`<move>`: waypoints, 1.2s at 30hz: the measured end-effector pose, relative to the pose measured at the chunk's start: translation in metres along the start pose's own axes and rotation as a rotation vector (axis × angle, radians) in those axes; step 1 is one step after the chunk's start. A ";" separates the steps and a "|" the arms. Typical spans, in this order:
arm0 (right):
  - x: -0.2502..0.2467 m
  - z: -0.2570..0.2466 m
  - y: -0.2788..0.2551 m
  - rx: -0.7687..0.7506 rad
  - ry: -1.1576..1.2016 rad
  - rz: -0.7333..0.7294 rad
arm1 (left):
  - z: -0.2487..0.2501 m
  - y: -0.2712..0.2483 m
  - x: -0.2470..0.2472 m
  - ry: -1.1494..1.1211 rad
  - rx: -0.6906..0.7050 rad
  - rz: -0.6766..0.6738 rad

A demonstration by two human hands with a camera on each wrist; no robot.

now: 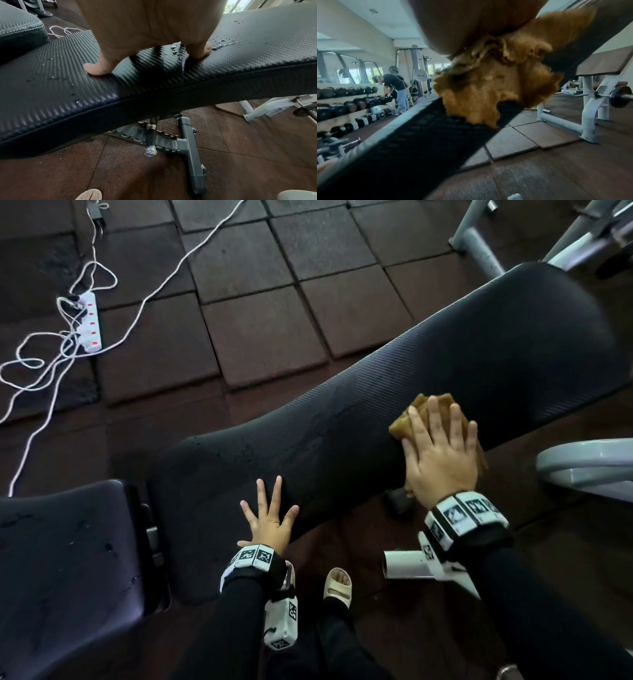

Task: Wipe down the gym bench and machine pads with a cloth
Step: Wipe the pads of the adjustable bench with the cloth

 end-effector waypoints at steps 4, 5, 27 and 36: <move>0.010 -0.046 0.021 -0.051 0.018 -0.035 | -0.001 -0.002 0.000 -0.019 0.004 -0.015; 0.014 -0.061 0.020 -0.101 0.006 -0.042 | -0.001 -0.003 -0.001 -0.021 0.003 -0.009; 0.015 -0.058 0.003 -0.038 0.042 -0.080 | -0.007 0.002 0.005 0.020 -0.021 -0.018; 0.062 -0.098 -0.072 -0.228 -0.099 -0.149 | -0.006 0.000 0.004 0.006 -0.017 -0.070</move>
Point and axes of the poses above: each hand's wrist, its own y-axis towards the middle knuckle, its own x-axis out of the palm, z = x × y, the point moved 8 cm from there along y, towards the middle knuckle, and after that the axes turned 13 degrees about -z, right-handed, at the moved point
